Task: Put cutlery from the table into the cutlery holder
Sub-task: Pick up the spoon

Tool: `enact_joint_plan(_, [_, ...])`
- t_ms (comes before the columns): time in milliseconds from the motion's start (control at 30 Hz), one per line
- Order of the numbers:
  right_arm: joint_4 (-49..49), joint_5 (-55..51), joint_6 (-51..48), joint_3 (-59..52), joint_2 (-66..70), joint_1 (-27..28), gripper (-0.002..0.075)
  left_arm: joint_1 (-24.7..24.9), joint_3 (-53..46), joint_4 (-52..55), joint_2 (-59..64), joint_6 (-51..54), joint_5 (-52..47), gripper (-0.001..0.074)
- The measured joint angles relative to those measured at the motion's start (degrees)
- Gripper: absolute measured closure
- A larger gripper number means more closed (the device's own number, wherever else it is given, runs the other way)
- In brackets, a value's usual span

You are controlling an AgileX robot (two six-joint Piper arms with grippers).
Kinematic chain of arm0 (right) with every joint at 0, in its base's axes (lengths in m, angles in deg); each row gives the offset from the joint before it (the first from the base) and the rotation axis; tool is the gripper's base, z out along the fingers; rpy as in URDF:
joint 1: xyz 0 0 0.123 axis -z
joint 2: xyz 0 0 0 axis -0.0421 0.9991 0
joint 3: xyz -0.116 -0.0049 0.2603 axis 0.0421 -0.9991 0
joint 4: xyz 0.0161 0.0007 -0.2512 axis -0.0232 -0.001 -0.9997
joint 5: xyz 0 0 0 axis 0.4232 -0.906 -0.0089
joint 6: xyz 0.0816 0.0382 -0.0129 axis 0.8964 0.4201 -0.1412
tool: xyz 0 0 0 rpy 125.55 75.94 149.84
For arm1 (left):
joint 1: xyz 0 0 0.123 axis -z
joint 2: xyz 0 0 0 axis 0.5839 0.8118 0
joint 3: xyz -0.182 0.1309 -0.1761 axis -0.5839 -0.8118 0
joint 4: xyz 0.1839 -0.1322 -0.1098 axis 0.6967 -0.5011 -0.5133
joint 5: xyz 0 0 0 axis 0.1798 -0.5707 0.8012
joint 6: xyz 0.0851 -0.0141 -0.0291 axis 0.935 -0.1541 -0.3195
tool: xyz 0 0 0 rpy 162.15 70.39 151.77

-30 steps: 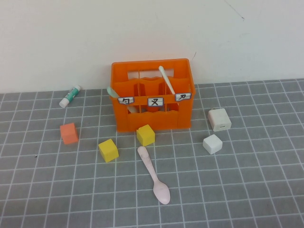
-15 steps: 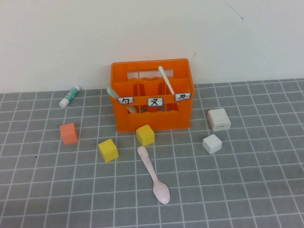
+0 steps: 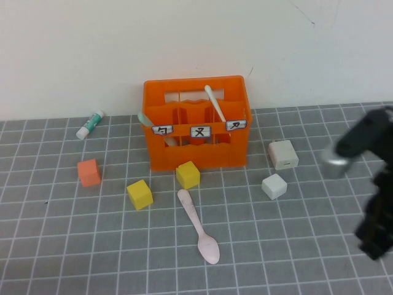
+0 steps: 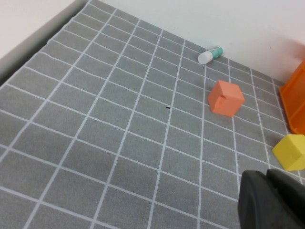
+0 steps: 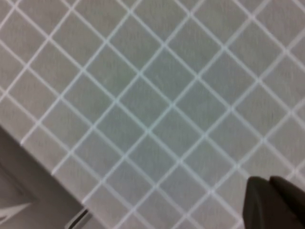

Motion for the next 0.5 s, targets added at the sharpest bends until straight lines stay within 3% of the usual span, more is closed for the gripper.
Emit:
enact_joint_plan(300, [-1.06, 3.35, 1.39, 9.65, 15.54, -5.88, 0.0724, 0.0, 0.0, 0.0, 0.0, 0.0, 0.0, 0.0736])
enact_joint_plan(367, [0.01, 3.56, 1.5, 11.22, 18.28, -6.09, 0.0696, 0.0, 0.0, 0.0, 0.0, 0.0, 0.0, 0.0736])
enact_joint_plan(500, [3.29, 6.58, 1.5, 13.43, 23.74, -6.63, 0.0571, 0.0, 0.0, 0.0, 0.0, 0.0, 0.0, 0.0736])
